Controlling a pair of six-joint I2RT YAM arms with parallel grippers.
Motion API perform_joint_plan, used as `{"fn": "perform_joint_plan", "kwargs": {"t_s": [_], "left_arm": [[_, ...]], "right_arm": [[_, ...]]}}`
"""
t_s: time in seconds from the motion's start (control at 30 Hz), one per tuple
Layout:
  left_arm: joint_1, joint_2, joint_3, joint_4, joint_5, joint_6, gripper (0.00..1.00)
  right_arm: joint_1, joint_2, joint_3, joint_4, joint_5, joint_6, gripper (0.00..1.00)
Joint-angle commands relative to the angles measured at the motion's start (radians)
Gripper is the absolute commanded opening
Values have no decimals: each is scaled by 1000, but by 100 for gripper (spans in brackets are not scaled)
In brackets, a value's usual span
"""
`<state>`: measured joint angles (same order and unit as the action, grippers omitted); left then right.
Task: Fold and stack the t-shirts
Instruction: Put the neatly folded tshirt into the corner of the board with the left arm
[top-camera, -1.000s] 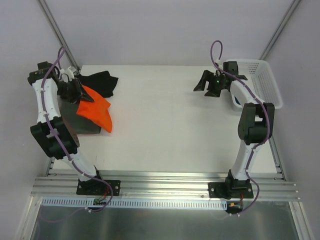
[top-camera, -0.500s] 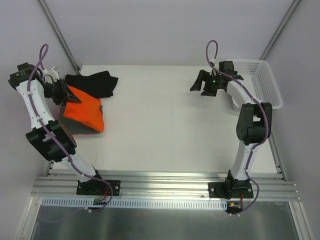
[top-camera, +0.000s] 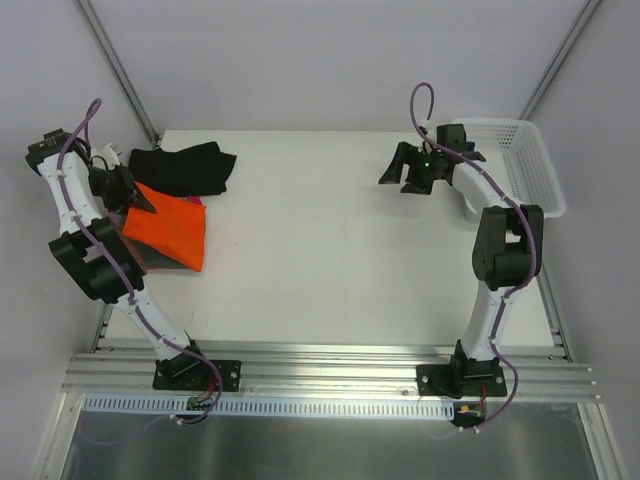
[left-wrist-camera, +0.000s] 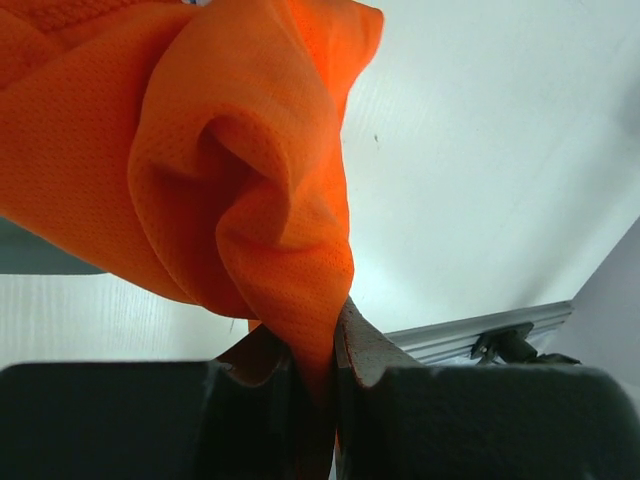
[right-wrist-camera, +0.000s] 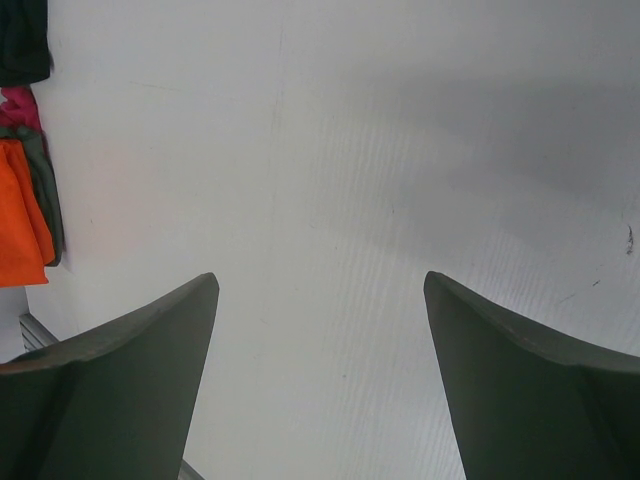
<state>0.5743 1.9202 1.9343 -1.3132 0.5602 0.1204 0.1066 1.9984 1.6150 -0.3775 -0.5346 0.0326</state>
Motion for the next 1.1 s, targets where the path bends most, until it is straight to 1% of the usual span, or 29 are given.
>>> {"fn": "perform_joint_plan", "kwargs": {"t_s": [0.0, 0.6, 0.8, 0.93, 0.97, 1.0, 1.03, 1.07], "left_arm": [[16, -3, 48, -6, -58, -2, 0], [36, 79, 60, 46, -350, -27, 0], [36, 112, 84, 74, -525, -19, 0], [35, 126, 84, 92, -601, -13, 1], [35, 132, 84, 92, -614, -10, 27], [32, 134, 83, 98, -631, -10, 47], [32, 134, 81, 100, -669, -11, 62], [30, 135, 80, 101, -677, -13, 74]], "right_arm": [[5, -27, -7, 28, -4, -8, 88], [24, -55, -43, 35, -1, -13, 88], [25, -78, -66, 40, 1, -16, 88], [24, -89, -78, 42, 4, -17, 88], [25, -90, -78, 43, 2, -17, 88], [24, -95, -81, 45, 2, -19, 88], [25, -98, -83, 43, 2, -20, 88], [24, -98, -86, 45, 2, -20, 89]]}}
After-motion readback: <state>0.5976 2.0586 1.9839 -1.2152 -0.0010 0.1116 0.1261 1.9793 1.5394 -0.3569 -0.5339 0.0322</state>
